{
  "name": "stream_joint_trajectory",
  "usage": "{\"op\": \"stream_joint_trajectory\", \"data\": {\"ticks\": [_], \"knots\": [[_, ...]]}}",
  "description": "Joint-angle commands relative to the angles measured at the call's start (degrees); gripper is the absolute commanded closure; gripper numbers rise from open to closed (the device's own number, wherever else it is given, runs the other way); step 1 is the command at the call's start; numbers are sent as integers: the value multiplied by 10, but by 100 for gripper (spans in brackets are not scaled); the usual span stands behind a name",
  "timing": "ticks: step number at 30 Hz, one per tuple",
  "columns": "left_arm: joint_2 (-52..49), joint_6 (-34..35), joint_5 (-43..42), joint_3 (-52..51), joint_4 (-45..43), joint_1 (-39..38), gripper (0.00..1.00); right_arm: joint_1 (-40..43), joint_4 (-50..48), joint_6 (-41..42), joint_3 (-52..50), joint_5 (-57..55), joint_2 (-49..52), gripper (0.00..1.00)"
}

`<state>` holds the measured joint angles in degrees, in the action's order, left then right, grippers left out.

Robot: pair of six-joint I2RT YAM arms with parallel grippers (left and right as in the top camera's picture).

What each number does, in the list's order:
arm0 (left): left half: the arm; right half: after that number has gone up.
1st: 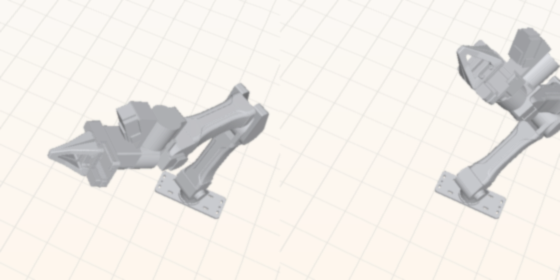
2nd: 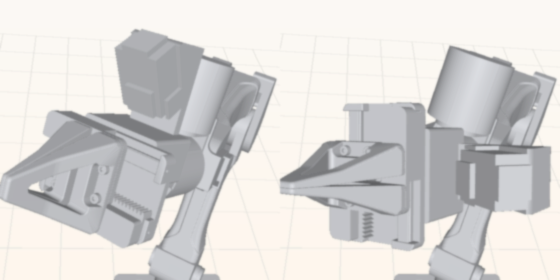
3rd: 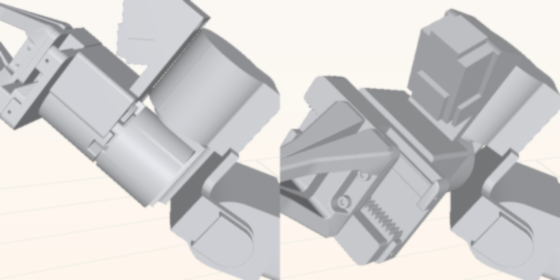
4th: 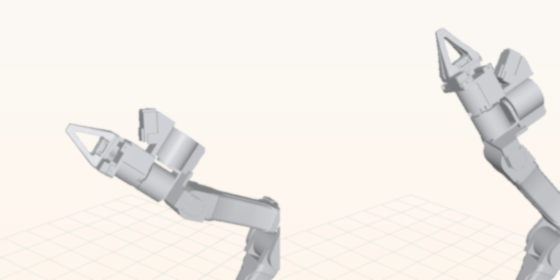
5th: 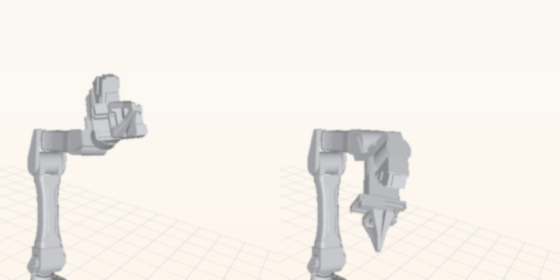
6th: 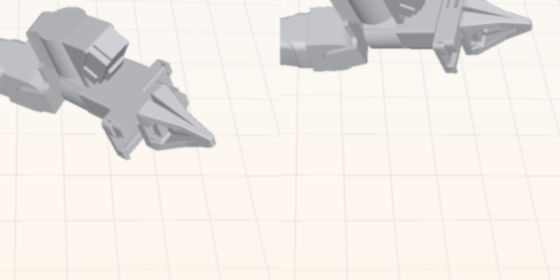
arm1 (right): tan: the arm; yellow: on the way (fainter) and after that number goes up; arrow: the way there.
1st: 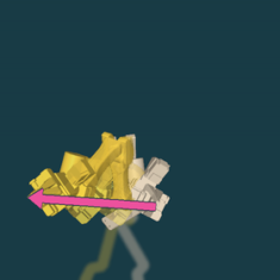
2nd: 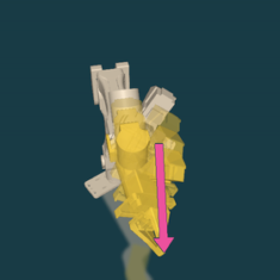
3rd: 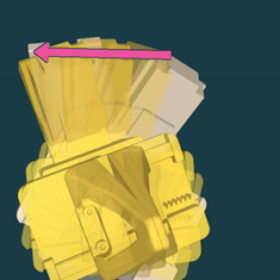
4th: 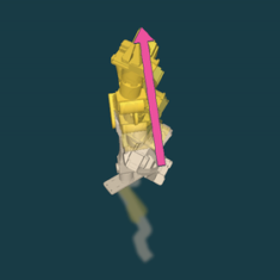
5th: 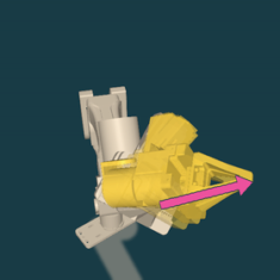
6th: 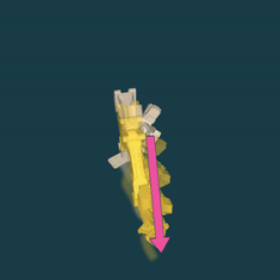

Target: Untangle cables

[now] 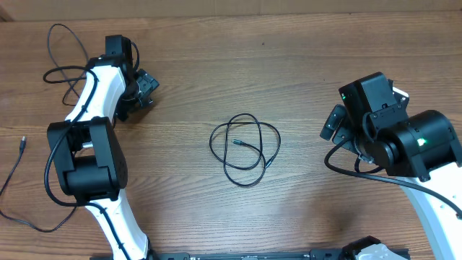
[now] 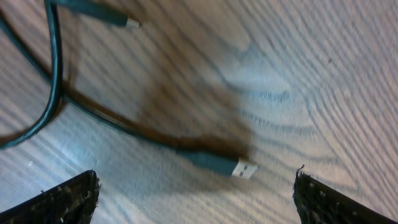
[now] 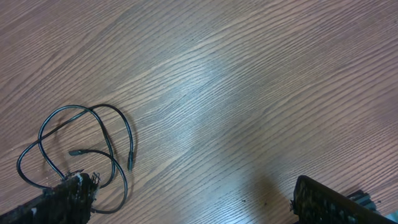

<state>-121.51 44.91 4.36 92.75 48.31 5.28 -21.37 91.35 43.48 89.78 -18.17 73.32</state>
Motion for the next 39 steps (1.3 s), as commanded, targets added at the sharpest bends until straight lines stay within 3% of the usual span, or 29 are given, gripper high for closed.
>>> {"op": "stream_joint_trajectory", "data": {"ticks": [1,11,15,18,25,27,28,29,31,34,36,39], "knots": [[-30,7,20,-22,-25,3,3,1,-1,0,-1,-1,-2,0],[-60,16,31,-26,-91,3,21,1,-2,0,-1,-1,-2,0],[-76,16,78,-26,-168,3,43,1,-1,0,-1,-1,-2,0],[-97,14,124,-26,-241,6,73,1,-1,0,-1,-1,-2,0],[-125,3,136,-26,-371,52,95,1,-1,0,-1,-1,-2,0],[-125,-6,132,-25,-387,74,94,1,-1,0,-1,-1,-2,0],[-125,-27,114,-22,-392,86,87,1,-2,0,-1,-1,-2,0],[-125,-76,64,-11,-394,101,72,1,-2,0,-1,-1,-2,0],[-123,-129,1,5,-388,114,67,1,-2,0,-1,-1,-2,0],[-112,-148,-49,34,-355,124,79,1,-2,0,-1,-1,-2,0],[-97,-148,-63,59,-325,126,94,1,-2,0,-1,-1,-2,0],[-70,-154,-64,90,-288,124,96,1,-2,0,-1,-1,-2,0]]}}
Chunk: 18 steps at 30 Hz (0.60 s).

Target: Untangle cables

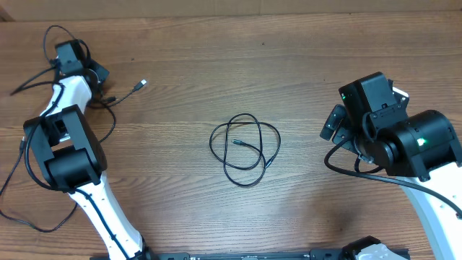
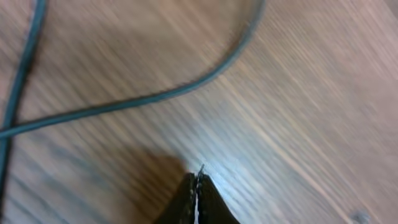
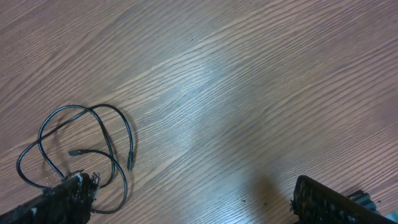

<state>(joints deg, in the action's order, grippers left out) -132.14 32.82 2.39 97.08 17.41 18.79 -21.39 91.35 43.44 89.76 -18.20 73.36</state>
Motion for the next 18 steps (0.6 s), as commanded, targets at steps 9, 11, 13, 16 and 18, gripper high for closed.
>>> {"op": "stream_joint_trajectory", "data": {"ticks": [9,11,13,16,18], "knots": [[164,-29,-69,60,163,-17,96,1,-2,0,-1,-1,-3,0],[179,-8,-69,60,220,-17,96,1,-1,0,-1,-1,-3,0],[181,26,-69,60,269,-19,95,1,-1,0,-1,-1,-3,0],[175,79,-69,41,298,-27,96,1,-1,0,-1,-1,-3,0],[170,102,-63,9,293,-38,95,1,-2,0,-1,-1,-3,0]]}}
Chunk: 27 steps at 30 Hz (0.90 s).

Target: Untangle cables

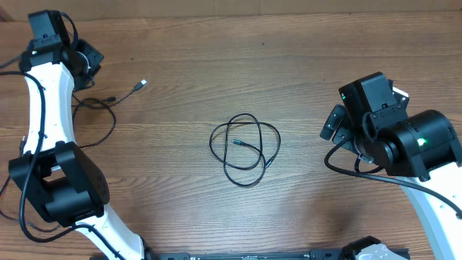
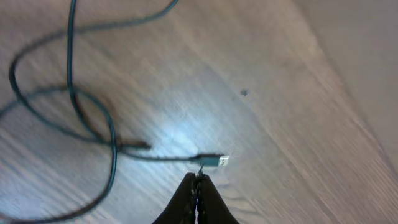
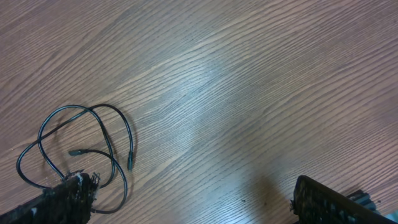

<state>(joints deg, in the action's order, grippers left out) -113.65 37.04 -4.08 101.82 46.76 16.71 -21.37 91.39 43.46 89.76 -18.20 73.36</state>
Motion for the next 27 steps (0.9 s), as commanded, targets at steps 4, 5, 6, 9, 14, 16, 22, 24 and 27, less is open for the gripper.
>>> {"op": "stream_joint_trajectory", "data": {"ticks": [4,5,6,9,14,16,22,24,27], "knots": [[-21,94,2,-98,-25,-31,96,1,-2,0,-1,-1,-3,0],[-22,100,2,-115,-41,-33,96,1,-2,0,-1,-1,-3,0],[-22,102,3,-132,-61,-36,96,1,-2,0,-1,-1,-3,0],[-22,113,17,-168,-97,-41,96,1,-2,0,-1,-1,-3,0],[-22,174,79,-232,-144,-42,96,1,-2,0,-1,-1,-3,0],[-23,174,85,-253,-174,-42,96,1,-2,0,-1,-1,-3,0],[-23,174,120,-294,-233,-42,96,1,-2,0,-1,-1,-3,0],[-24,175,142,-306,-256,-42,96,1,-2,0,-1,-1,-3,0],[-36,180,171,-315,-283,-42,96,1,-2,0,-1,-1,-3,0]]}}
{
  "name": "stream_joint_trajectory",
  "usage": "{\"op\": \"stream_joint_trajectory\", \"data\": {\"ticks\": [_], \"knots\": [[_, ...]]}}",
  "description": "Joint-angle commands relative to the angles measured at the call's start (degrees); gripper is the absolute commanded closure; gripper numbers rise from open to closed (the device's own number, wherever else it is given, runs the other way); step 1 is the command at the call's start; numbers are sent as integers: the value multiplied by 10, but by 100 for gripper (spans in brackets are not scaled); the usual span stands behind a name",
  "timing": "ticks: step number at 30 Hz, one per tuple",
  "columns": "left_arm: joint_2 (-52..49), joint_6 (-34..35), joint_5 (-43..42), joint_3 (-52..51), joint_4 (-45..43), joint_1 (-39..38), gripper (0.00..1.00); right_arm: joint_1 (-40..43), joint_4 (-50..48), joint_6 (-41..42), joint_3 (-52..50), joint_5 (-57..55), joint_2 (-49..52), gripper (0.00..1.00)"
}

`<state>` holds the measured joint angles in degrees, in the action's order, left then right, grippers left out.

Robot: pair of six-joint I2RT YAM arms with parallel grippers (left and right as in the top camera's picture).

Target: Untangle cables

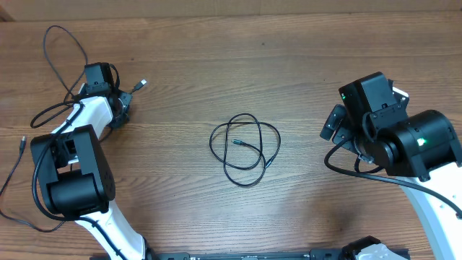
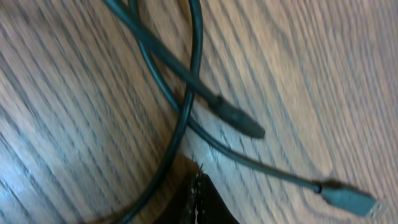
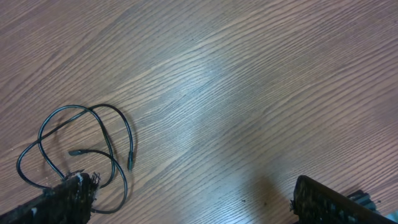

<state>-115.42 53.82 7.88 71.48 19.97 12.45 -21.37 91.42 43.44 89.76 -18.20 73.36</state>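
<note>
A thin black cable [image 1: 245, 150] lies coiled in overlapping loops at the table's middle; it also shows in the right wrist view as the coil [image 3: 81, 149]. A longer dark cable [image 1: 61, 43] loops at the far left, and its USB plug [image 1: 142, 84] rests on the wood. My left gripper [image 1: 123, 108] is shut low over that cable's crossing strands [image 2: 186, 93], with the USB plug [image 2: 348, 200] to its right. Its fingertips [image 2: 199, 196] are pressed together and a strand passes just left of them. My right gripper [image 3: 193, 205] hangs open, well to the right of the coil.
The wooden table [image 1: 289, 65] ends at a pale wall along the top. More of the long cable trails down the left edge, with a small plug [image 1: 22, 142] there. The right arm's bulky body [image 1: 404, 144] fills the right side.
My left gripper, still shut, has moved from the far top-left corner down and right to the cable strands near the USB plug. The long cable's loop lies differently. The right arm is unchanged.
My left gripper was open just above the USB plug. Then it was shut farther left among the long cable's loops, then shut at the top-left corner, and now back near the plug. The centre coil and the right arm stayed put.
</note>
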Motion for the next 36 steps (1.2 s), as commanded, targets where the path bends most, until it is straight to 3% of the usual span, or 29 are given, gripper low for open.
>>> {"op": "stream_joint_trajectory", "data": {"ticks": [1,6,8,11,19,23,28,36], "knots": [[-25,18,60,-12,-21,1,96,1,-2,0,-1,-1,-3,0],[-93,19,65,-12,-105,2,96,1,-2,0,-1,-1,-3,0],[-136,7,65,-11,-201,2,96,1,-2,0,-1,-1,-3,0],[-151,1,67,-8,-258,3,96,1,-2,0,-1,-1,-3,0],[-155,-49,86,46,-294,15,96,1,-2,0,-1,-1,-3,0],[-152,-103,66,97,-245,24,96,1,-2,0,-1,-1,-3,0],[-115,-164,36,198,-99,27,96,1,-2,0,-1,-1,-3,0],[19,-181,23,301,61,27,96,1,-2,0,-1,-1,-3,0]]}}
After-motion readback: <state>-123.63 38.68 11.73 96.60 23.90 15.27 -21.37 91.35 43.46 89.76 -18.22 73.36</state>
